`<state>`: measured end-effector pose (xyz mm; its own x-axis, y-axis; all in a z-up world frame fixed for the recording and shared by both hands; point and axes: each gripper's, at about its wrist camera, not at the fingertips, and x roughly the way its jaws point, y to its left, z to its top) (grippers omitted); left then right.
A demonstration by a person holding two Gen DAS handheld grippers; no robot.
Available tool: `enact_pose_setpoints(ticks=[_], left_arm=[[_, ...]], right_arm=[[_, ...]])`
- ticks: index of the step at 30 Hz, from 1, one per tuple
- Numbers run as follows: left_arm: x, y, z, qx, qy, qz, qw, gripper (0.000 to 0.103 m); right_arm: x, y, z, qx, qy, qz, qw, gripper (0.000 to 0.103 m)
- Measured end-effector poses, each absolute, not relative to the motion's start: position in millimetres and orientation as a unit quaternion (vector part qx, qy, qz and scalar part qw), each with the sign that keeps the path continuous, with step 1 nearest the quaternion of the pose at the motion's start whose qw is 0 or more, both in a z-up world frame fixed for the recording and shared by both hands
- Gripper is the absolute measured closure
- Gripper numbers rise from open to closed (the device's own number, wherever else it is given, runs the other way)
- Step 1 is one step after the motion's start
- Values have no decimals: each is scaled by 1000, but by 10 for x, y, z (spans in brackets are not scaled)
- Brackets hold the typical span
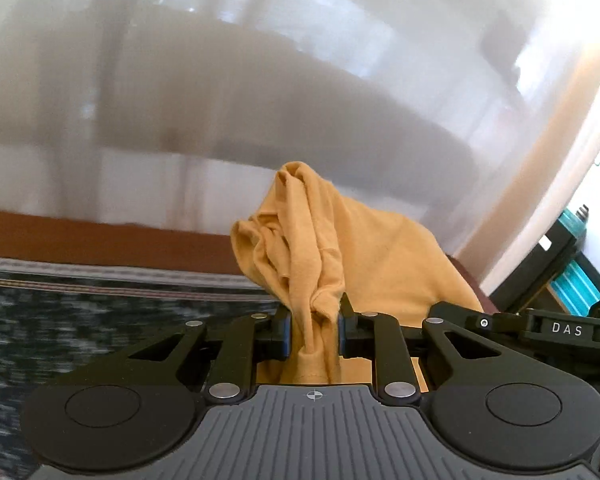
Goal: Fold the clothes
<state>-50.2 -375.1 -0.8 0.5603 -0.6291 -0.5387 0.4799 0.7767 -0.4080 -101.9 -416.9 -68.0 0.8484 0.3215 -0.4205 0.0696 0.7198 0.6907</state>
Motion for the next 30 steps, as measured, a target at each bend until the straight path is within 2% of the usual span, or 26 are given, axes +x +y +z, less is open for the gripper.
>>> enact_pose_setpoints(ticks=[4,12,19,30], left_arm=[[-684,-4556,17,-111,343,-308,880,86],[-540,-5773,-226,-128,358,-303,874,85],[178,-5929,-868,-141,383,-287,867,84],[852,-6097,-1789,-134,430,-240,860,79]], right_arm=[[-1169,-5042,-656,355,265,73,894,91],[-1244,-6667,-630,330,280,57,900,91],[-802,-7419,-799,310,304,35,900,91],[-65,-7686,-1682,298,356,50,884,90]])
